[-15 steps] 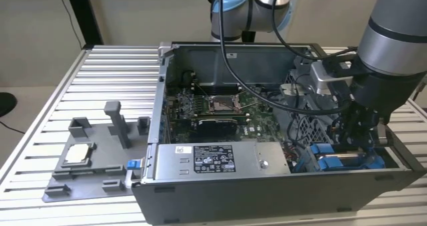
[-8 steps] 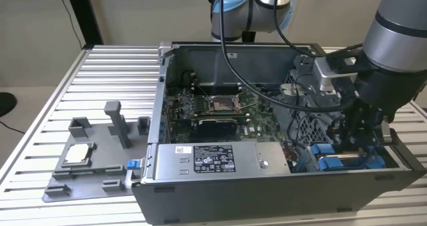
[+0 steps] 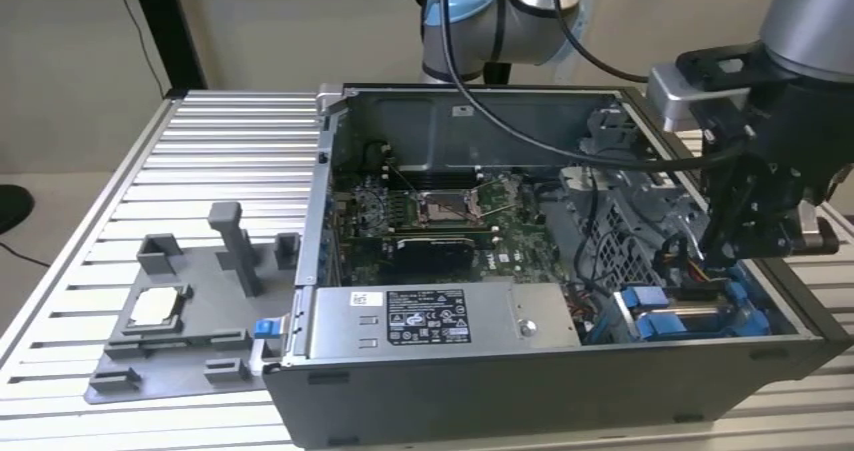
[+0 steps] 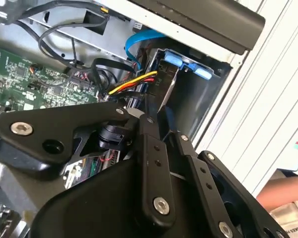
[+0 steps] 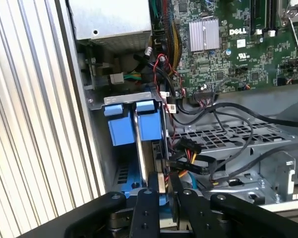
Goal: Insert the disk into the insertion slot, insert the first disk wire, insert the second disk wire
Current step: 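Insert the second disk wire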
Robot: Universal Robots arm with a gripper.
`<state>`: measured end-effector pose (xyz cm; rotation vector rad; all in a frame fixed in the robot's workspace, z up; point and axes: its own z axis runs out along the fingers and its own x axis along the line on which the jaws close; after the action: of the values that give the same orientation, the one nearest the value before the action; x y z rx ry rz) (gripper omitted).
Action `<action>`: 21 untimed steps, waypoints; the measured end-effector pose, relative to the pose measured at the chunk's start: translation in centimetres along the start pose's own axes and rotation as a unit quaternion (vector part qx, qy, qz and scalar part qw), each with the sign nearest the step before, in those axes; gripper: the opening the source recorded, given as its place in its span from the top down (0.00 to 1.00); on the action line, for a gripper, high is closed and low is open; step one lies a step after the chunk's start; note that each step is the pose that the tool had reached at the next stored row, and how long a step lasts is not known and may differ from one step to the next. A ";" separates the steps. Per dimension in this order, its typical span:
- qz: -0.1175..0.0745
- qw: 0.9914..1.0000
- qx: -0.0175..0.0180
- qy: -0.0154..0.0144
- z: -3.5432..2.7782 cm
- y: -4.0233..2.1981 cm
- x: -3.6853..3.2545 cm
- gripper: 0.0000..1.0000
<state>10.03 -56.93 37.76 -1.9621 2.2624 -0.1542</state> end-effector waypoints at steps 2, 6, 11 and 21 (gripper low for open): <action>0.000 1.000 0.000 0.000 -0.64 -0.11 -0.03 0.00; 0.000 1.000 0.000 0.000 -0.63 -0.11 -0.03 0.00; 0.001 1.000 -0.011 0.002 -0.62 -0.25 -0.05 0.00; 0.001 0.999 -0.044 0.009 -0.55 -0.65 -0.11 0.00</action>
<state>10.58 -56.93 38.41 -2.0088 2.3214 -0.0732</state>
